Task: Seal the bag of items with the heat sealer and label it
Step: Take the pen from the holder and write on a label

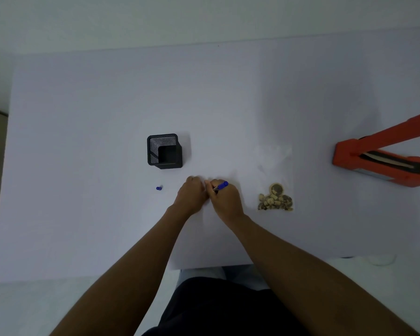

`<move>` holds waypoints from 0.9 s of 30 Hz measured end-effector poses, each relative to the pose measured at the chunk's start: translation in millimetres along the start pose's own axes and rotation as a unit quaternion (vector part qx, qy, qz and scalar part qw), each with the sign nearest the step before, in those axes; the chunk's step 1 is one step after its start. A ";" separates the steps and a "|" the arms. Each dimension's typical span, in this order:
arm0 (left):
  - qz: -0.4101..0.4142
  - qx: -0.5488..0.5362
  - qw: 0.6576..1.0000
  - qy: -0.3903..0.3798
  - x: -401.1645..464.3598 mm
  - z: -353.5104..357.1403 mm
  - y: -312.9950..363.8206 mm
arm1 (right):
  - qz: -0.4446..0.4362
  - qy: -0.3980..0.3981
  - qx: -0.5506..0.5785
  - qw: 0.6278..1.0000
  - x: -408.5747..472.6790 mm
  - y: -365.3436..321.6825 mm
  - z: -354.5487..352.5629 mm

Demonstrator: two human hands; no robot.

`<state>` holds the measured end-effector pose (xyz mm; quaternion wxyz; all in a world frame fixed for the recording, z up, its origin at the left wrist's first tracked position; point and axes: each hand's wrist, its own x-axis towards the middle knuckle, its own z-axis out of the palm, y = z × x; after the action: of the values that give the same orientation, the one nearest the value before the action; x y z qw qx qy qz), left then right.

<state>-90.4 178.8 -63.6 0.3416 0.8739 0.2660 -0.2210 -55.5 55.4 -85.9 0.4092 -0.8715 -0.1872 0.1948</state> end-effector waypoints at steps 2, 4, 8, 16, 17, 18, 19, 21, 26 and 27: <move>0.002 0.002 1.000 -0.004 0.4 1.1 -0.6 | -0.006 0.003 -0.012 1.000 -2.4 1.6 0.6; 0.004 -0.006 1.000 -0.001 1.7 2.2 -1.1 | -0.002 0.011 -0.010 1.000 -2.3 1.7 -0.8; -0.002 -0.003 1.000 0.005 1.7 1.3 -0.5 | 0.003 0.017 0.002 1.000 0.3 -3.3 -4.1; -0.002 -0.008 1.000 0.007 3.1 3.8 -2.3 | 0.010 0.023 0.015 1.000 -1.9 -4.9 -3.5; -0.001 -0.008 1.000 0.009 3.1 3.7 -2.3 | 0.013 0.023 0.019 0.999 -2.0 -4.8 -3.6; -0.002 -0.008 1.000 0.009 3.2 3.8 -2.4 | 0.015 0.024 0.023 0.999 -2.1 -5.1 -4.1; -0.003 -0.008 1.000 0.009 3.3 3.7 -2.2 | 0.017 0.025 0.024 0.999 -2.1 -5.4 -4.1; -0.004 -0.008 1.000 0.009 4.2 4.5 -3.0 | 0.022 0.029 0.028 0.999 -2.5 -6.2 -4.5; -0.004 0.000 1.000 0.009 4.5 6.2 -4.9 | 0.052 0.057 0.050 0.996 -4.2 -4.8 -5.4; -0.004 0.001 1.000 0.008 4.1 6.0 -4.6 | 0.061 0.065 0.057 0.994 -4.4 -5.6 -5.2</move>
<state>-91.3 178.6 -72.1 0.3375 0.8750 0.2720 -0.2158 -57.6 53.4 -77.6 0.4570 -0.8673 -0.0952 0.1726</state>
